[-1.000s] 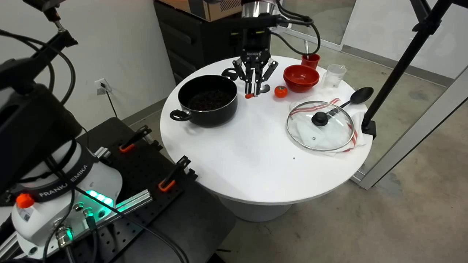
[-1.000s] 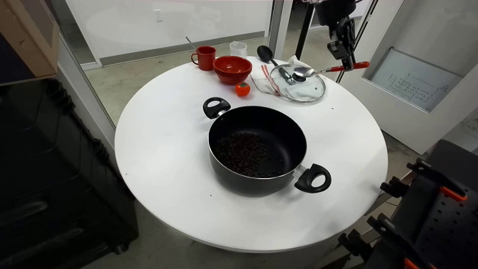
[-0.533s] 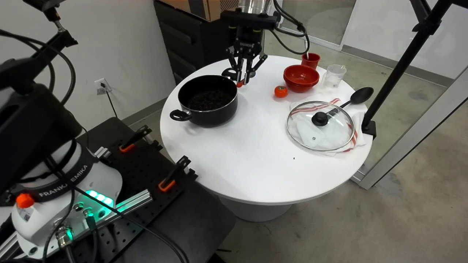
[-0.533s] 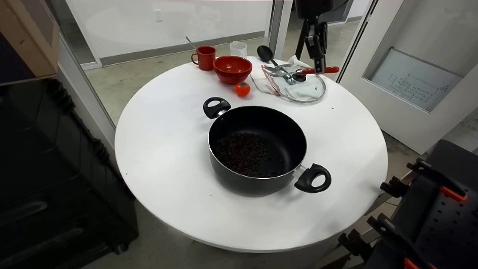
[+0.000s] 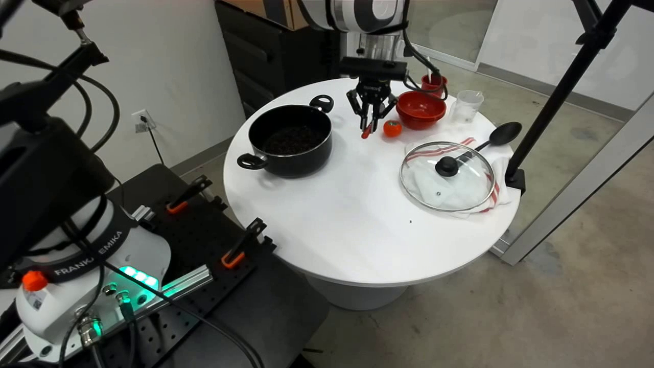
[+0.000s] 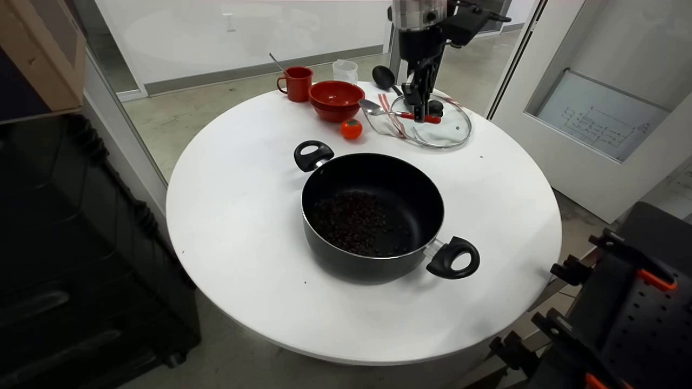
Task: Place the lid on the table then use the spoon to mix in the pot
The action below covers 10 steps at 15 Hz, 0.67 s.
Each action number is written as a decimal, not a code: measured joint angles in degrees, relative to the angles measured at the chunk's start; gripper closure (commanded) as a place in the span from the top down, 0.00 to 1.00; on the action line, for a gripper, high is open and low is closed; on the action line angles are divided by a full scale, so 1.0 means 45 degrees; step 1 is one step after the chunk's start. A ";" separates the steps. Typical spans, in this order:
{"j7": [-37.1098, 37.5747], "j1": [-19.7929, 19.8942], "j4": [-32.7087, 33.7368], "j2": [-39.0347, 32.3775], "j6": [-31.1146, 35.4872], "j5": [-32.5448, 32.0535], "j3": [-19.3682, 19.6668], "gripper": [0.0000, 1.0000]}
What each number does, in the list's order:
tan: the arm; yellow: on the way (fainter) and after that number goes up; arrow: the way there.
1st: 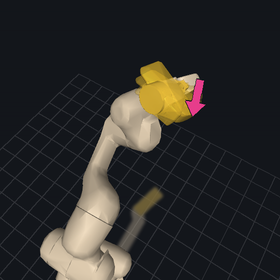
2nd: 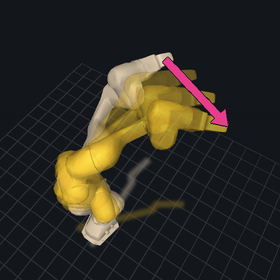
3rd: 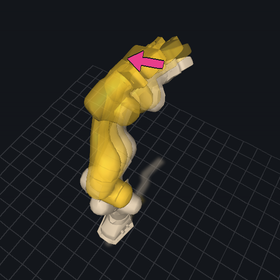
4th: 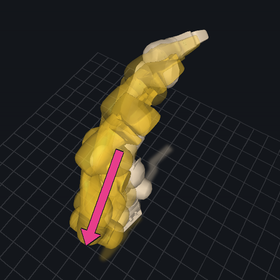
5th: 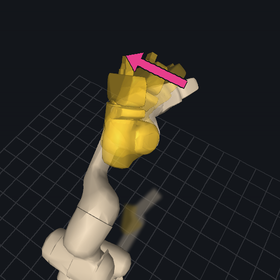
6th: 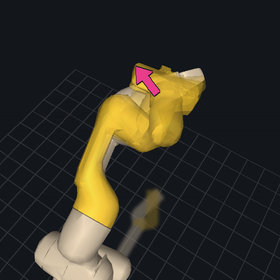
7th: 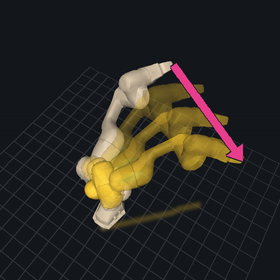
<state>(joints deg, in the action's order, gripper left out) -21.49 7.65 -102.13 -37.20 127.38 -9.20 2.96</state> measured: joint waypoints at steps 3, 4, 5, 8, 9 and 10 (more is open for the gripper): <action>0.0001 0.0026 0.0527 -0.0898 0.0128 -0.0352 0.0237 0.05; 0.0001 0.0031 0.0594 -0.1059 0.0122 -0.0498 0.0307 0.05; 0.0001 0.0034 0.0626 -0.1182 0.0106 -0.0644 0.0382 0.05; 0.0001 0.0071 0.0645 -0.1448 0.0109 -0.1218 0.0649 0.05; -0.0001 0.0103 0.0648 -0.1547 0.0124 -0.1449 0.0734 0.05; -0.0004 0.0146 0.0654 -0.1651 0.0138 -0.1643 0.0800 0.05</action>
<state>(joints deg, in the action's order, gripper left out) -21.51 8.30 -99.19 -44.63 128.00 -16.60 6.56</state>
